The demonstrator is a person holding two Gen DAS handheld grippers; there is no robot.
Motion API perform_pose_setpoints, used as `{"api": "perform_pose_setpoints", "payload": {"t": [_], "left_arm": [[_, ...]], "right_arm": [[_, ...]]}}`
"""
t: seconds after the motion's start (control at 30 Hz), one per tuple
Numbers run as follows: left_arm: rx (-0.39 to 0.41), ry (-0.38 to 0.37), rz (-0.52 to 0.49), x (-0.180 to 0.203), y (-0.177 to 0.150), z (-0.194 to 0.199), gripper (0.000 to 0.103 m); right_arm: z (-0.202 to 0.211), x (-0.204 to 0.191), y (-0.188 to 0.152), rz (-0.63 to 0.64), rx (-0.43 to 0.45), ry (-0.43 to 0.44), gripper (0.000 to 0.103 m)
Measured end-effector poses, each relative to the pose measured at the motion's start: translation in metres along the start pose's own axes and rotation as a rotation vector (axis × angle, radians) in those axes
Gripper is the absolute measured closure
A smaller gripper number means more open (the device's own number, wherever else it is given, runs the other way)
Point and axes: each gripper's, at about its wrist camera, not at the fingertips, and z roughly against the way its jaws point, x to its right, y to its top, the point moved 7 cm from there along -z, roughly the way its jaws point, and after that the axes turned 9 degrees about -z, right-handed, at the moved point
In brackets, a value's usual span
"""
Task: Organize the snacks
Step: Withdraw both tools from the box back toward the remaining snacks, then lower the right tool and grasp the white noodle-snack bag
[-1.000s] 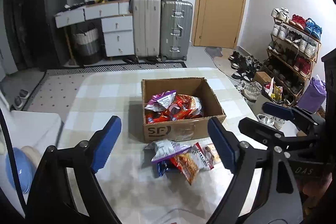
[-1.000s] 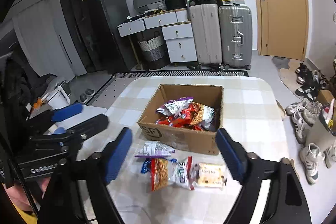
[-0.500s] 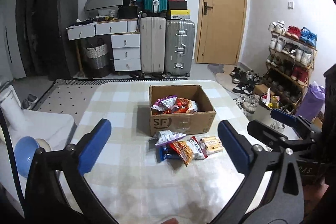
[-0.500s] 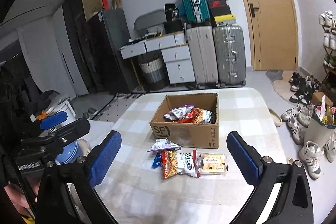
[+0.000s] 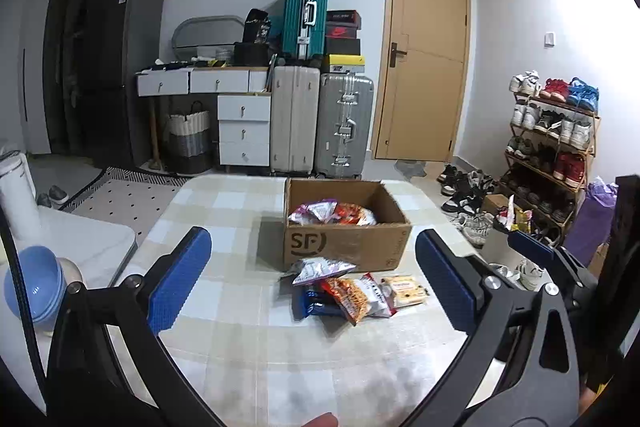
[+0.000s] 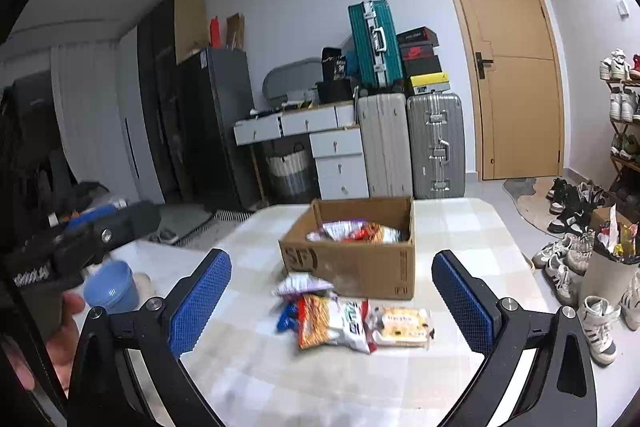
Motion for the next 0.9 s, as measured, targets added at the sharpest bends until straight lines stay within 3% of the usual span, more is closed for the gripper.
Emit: {"api": "perform_pose_setpoints", "payload": {"t": [0.13,0.2,0.33,0.43,0.67,0.9], "left_arm": [[-0.041,-0.038,-0.022,0.002,-0.03,-0.038,0.001],[-0.046,0.004,-0.036,-0.002,-0.045,-0.054,0.001],[-0.128,-0.037,0.01,-0.009,-0.059,-0.085,0.001],[-0.13,-0.008,-0.008,-0.015,-0.062,-0.097,0.001],[-0.156,-0.021,-0.002,-0.024,-0.073,-0.106,0.001],[-0.204,-0.007,0.014,-0.025,-0.088,-0.114,0.001]], "right_arm": [[-0.019,0.008,-0.023,0.042,-0.032,-0.022,0.001],[-0.027,0.014,-0.033,0.039,-0.053,-0.015,0.001],[-0.044,0.026,-0.05,0.017,-0.122,-0.029,0.001],[-0.046,0.032,-0.05,0.018,-0.108,-0.053,0.001],[-0.044,0.034,-0.045,-0.002,-0.107,-0.036,0.001],[-0.051,0.033,-0.057,-0.012,-0.17,-0.036,0.001]]}}
